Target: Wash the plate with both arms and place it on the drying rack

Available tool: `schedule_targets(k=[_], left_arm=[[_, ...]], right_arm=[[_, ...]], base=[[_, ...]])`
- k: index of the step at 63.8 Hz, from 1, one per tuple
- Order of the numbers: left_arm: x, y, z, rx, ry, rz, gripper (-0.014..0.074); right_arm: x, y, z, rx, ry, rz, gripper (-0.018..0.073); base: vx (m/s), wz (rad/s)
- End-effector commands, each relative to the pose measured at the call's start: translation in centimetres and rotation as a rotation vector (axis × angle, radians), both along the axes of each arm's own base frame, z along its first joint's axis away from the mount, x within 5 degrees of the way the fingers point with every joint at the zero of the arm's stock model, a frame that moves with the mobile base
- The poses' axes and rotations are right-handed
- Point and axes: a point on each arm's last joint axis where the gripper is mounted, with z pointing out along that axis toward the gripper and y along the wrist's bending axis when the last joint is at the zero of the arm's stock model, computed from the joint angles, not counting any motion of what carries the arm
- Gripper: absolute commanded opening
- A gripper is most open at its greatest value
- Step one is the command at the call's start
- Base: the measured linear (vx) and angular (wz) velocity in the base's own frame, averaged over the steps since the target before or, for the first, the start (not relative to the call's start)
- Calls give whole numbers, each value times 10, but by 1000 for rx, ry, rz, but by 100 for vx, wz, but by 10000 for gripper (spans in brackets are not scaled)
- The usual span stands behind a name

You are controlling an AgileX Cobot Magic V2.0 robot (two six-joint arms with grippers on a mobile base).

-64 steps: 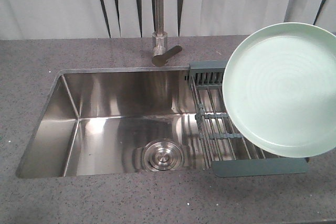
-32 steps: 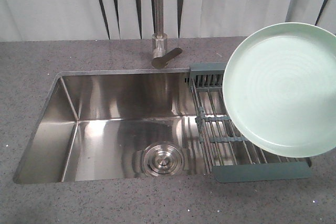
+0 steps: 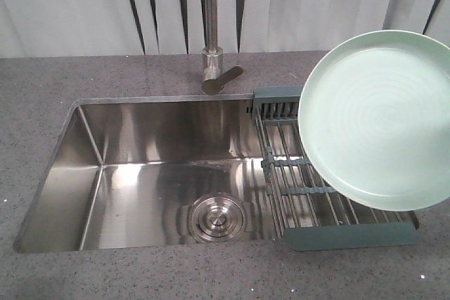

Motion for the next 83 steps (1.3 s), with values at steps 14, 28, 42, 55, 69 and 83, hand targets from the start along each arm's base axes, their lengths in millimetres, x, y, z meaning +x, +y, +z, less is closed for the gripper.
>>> schedule_targets(k=[14,28,42,55,69,83], left_arm=[[0,0,-1,-15,-58,-5,-6],[0,0,-1,-15,-58,-5,-6],[0,0,-1,-15,-58,-5,-6],[0,0,-1,-15,-58,-5,-6],[0,0,-1,-15,-58,-5,-6],[0,0,-1,-15,-58,-5,-6]], right_arm=[[0,0,14,13,-84,-24,-3],[0,0,14,13,-84,-24,-3],[0,0,14,13,-84,-24,-3],[0,0,14,13,-84,-24,-3],[0,0,14,13,-84,-24,-3],[0,0,14,13,-84,-24,-3]], base=[[2,2],[2,-3],[2,-1],[2,-1],[2,1],[3,1]])
